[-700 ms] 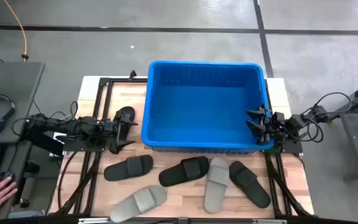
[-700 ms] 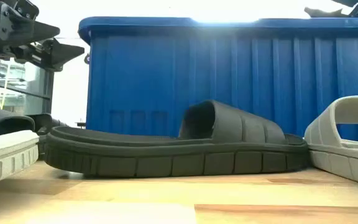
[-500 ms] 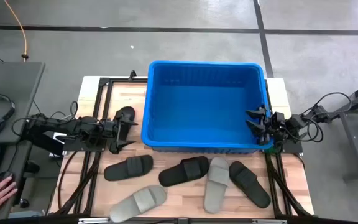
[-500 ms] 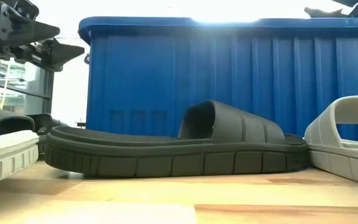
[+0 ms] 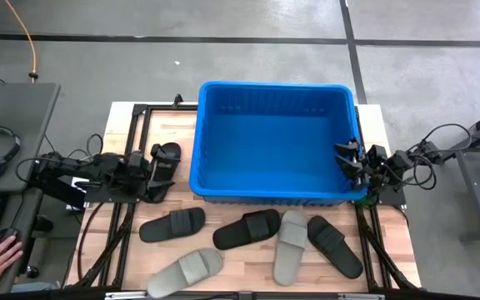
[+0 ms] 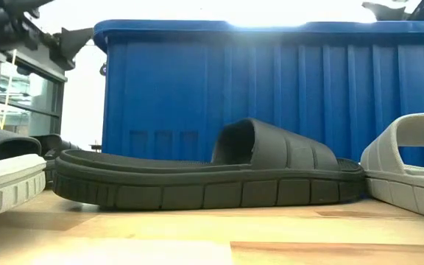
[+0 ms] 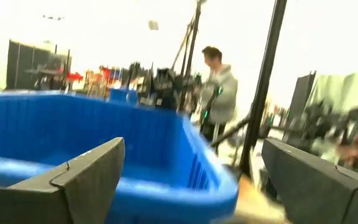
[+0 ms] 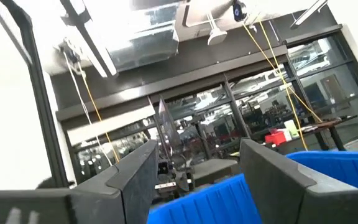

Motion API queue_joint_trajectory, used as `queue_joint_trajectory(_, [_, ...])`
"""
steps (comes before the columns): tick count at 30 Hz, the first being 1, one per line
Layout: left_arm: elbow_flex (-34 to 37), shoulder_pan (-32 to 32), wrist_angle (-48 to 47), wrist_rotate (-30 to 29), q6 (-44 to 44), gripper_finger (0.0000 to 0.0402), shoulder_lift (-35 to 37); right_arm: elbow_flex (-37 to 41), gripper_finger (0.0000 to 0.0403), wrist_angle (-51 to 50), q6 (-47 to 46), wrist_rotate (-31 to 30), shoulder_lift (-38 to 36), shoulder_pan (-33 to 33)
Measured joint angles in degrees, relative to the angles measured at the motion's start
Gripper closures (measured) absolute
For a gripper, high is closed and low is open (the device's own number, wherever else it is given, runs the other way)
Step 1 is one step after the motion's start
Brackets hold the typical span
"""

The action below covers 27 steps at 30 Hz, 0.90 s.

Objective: Pick and place slides into bin
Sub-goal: Put the black slides into the blue bin

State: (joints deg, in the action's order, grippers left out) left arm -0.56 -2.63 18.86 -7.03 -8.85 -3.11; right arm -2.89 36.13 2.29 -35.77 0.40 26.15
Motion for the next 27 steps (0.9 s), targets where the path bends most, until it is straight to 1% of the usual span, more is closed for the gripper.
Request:
queue_joint_trajectory(5, [0.0,0.0,7.8,0.0,-0.6,0.0034,0.0,-0.6,0.0185,3.2,-5.7,-0.1,0.0,0.0])
queue_joint_trajectory(9, [0.0,0.0,11.2,0.1,-1.0,0.0034,0.0,-0.7,0.0186,4.0,-11.6,-0.2,0.0,0.0])
queue_joint_trajectory(13, [0.0,0.0,12.3,0.1,-6.6,0.0034,0.0,-0.7,0.0186,4.3,-13.6,-0.2,0.0,0.0])
queue_joint_trajectory(16, [0.0,0.0,12.8,0.0,-9.4,0.0034,0.0,-0.7,0.0185,6.3,-14.4,0.0,0.0,0.0])
queue_joint_trajectory(20, [0.0,0.0,13.5,0.0,-13.3,0.0034,0.0,-0.7,0.0187,10.5,-14.3,3.5,0.0,0.0])
queue_joint_trajectory(24, [0.0,0.0,14.5,0.0,-15.2,0.0034,0.0,-0.8,0.0185,15.2,-14.4,7.3,0.0,0.0])
queue_joint_trajectory(27, [0.0,0.0,16.5,-0.1,-17.2,0.0034,0.0,-1.6,0.0187,16.7,-15.9,8.7,0.0,0.0])
